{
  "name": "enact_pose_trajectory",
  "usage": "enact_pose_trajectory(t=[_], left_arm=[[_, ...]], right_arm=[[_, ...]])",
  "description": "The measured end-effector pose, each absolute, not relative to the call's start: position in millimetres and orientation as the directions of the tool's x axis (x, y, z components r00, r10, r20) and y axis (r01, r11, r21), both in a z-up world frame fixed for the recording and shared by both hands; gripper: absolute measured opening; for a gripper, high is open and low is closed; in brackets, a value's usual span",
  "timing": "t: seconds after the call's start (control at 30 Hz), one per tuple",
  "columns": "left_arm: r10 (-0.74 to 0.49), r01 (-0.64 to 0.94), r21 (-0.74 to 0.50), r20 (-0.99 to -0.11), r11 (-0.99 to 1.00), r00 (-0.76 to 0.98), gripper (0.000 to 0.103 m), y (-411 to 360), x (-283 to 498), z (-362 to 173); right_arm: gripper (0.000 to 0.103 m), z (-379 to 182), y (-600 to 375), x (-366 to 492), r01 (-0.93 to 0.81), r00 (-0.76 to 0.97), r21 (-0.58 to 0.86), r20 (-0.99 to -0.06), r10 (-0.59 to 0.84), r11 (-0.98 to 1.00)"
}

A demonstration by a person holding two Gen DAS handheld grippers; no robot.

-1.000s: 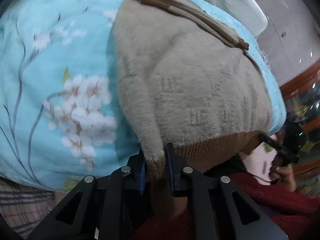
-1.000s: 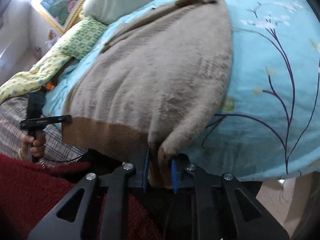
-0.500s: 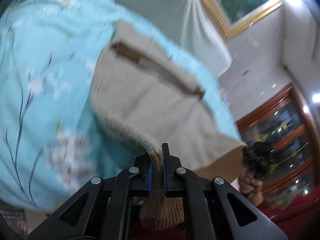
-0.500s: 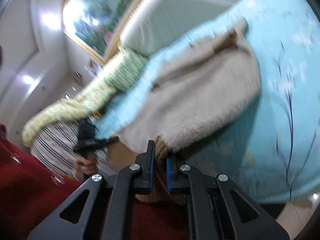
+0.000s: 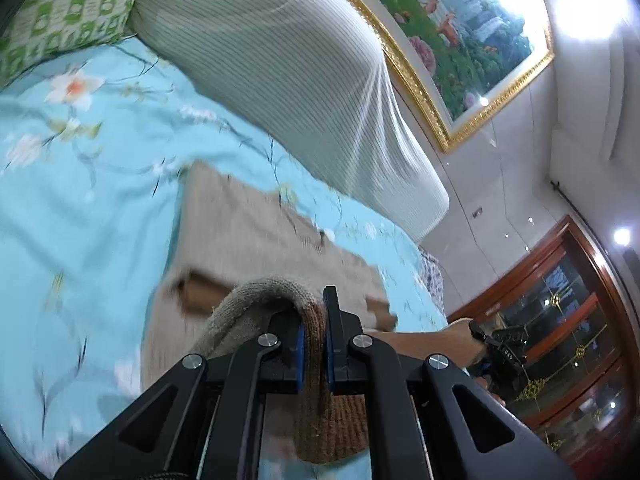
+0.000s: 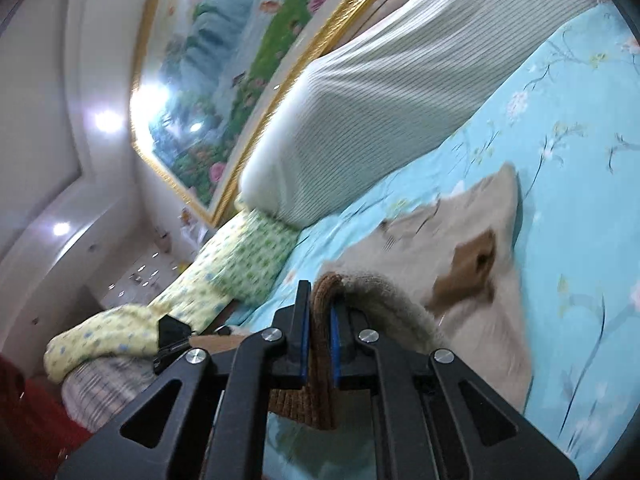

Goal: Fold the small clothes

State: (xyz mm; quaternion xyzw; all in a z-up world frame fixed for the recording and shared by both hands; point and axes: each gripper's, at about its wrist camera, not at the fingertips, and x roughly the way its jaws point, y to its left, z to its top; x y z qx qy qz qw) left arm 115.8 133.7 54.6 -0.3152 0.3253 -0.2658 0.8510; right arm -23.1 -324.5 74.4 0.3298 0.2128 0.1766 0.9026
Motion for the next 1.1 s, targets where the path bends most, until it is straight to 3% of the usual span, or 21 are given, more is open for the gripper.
enact_pose_trajectory(t=[0.17, 0.57, 0.7, 0.77, 0.87, 0.9, 0.93, 0.97, 1.0, 1.1], left_arm=[[-0.637, 0.216, -0.712, -0.398, 0.668, 0.66, 0.005, 126.4, 185.1, 53.9], [-0.577, 0.093, -0.662, -0.565, 0.743, 0.59, 0.006, 102.3, 335.4, -14.2], [-0.552, 0.052, -0.637, -0.62, 0.769, 0.557, 0.008, 97.3, 357.1, -43.4], [-0.559, 0.04, -0.649, -0.621, 0.76, 0.549, 0.009, 99.4, 359.6, -50.3], [-0.551, 0.05, -0.639, -0.619, 0.768, 0.559, 0.022, 102.6, 348.9, -42.5], [-0.541, 0.059, -0.624, -0.622, 0.779, 0.566, 0.033, 102.1, 341.3, -35.9], [-0.524, 0.073, -0.599, -0.627, 0.797, 0.577, 0.044, 101.6, 330.2, -27.5], [-0.51, 0.09, -0.574, -0.631, 0.814, 0.585, 0.046, 98.6, 317.7, -18.7], [-0.513, 0.114, -0.561, -0.629, 0.82, 0.584, 0.047, 94.7, 304.3, -11.0], [-0.593, 0.25, -0.554, -0.612, 0.794, 0.523, 0.053, 63.5, 273.7, 1.9]], right_arm=[[0.009, 78.5, -347.7, 28.5, -0.129, 0.864, 0.679, -0.28, 0.418, 0.722], [0.009, 20.9, -399.6, 155.7, 0.204, 0.815, 0.638, -0.531, 0.233, 0.743], [0.01, -15.2, -410.6, 175.9, 0.317, 0.755, 0.616, -0.624, 0.202, 0.721], [0.011, -21.6, -415.6, 177.7, 0.33, 0.751, 0.635, -0.625, 0.214, 0.699], [0.017, -12.3, -417.3, 171.2, 0.297, 0.765, 0.654, -0.599, 0.237, 0.696], [0.02, -5.7, -416.9, 166.5, 0.285, 0.773, 0.649, -0.591, 0.232, 0.705], [0.03, -0.8, -416.3, 162.6, 0.28, 0.78, 0.64, -0.586, 0.22, 0.715], [0.042, 9.1, -413.6, 154.9, 0.273, 0.788, 0.622, -0.582, 0.201, 0.734], [0.046, 20.2, -409.3, 144.3, 0.257, 0.801, 0.599, -0.571, 0.18, 0.758], [0.046, 35.7, -379.2, 131.9, 0.167, 0.79, 0.554, -0.57, 0.225, 0.816]])
